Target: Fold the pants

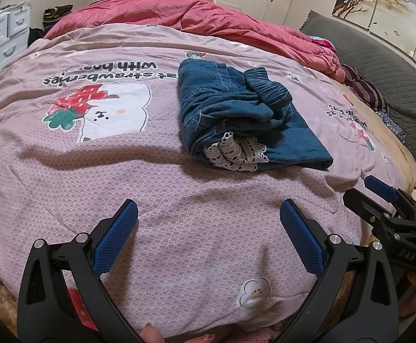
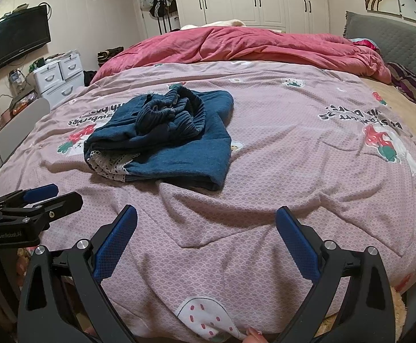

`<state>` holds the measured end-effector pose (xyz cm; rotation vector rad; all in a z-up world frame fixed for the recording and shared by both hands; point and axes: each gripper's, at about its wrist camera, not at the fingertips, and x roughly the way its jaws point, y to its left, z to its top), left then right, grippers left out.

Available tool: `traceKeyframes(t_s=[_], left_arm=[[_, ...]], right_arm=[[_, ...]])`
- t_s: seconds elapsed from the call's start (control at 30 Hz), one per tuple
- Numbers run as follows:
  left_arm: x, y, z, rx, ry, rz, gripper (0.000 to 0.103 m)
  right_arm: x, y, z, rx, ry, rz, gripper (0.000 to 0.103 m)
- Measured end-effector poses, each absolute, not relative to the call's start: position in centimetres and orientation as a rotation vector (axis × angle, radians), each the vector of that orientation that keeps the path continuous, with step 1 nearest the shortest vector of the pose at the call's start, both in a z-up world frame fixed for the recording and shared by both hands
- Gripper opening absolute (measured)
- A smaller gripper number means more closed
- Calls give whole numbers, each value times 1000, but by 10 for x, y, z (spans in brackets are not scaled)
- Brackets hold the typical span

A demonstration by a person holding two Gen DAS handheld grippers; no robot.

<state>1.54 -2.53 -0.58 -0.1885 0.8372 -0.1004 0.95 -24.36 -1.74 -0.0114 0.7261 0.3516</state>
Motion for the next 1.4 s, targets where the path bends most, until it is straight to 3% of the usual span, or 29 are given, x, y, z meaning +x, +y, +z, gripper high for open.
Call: traceKeyframes(t_s=[1.4], left_arm=[[19,-20,-8,-209,865,-92,94]], right_arm=[[16,-256,-17,-17,743,293,97]])
